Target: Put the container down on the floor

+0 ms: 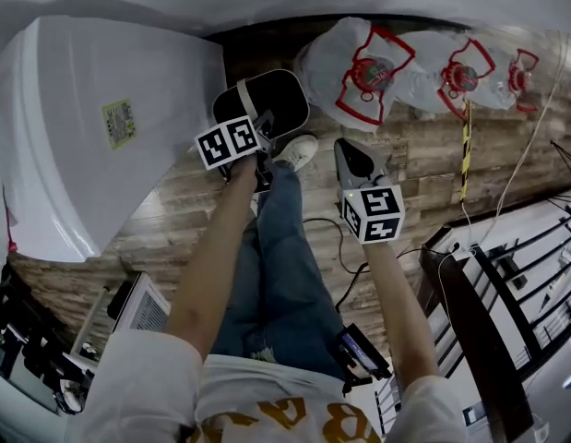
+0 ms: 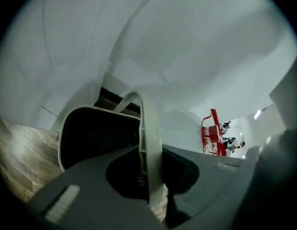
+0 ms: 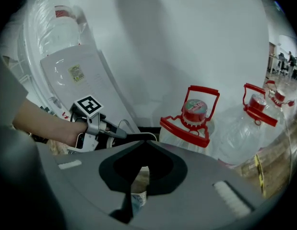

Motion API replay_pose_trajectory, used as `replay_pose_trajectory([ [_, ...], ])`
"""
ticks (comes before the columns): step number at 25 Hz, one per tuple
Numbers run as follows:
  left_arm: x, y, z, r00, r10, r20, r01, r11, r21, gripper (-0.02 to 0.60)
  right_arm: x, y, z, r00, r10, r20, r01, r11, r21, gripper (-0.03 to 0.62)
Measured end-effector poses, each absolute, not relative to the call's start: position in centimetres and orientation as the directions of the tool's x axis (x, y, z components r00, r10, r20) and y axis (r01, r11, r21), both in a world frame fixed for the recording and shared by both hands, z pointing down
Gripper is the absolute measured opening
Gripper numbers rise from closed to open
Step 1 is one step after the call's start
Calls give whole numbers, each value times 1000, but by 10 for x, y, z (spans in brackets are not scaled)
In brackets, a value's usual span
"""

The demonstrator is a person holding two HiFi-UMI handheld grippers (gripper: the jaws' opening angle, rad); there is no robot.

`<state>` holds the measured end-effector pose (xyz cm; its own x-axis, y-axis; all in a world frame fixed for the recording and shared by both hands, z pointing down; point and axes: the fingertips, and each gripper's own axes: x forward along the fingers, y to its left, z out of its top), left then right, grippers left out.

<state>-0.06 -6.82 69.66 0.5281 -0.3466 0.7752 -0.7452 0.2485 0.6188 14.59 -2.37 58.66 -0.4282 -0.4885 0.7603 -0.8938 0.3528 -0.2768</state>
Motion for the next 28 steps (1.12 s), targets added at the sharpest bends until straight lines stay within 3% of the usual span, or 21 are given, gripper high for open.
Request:
replay_pose_trajectory([
  [9,2,-79,776,484,-355,800,-759,284,586,35,131,-20,650,-460,-435,774,-878,349,-326,28],
  [21,-10,-94,801,471,-416,778,-767,242,594,37,104,-31,688,-486,-425,764,-863,370,-343,28],
  [28,-24,-84,820,451,-386,805,-801,223,555,38,97,-22,696,-489,-401,775,-856,392,-337,28],
])
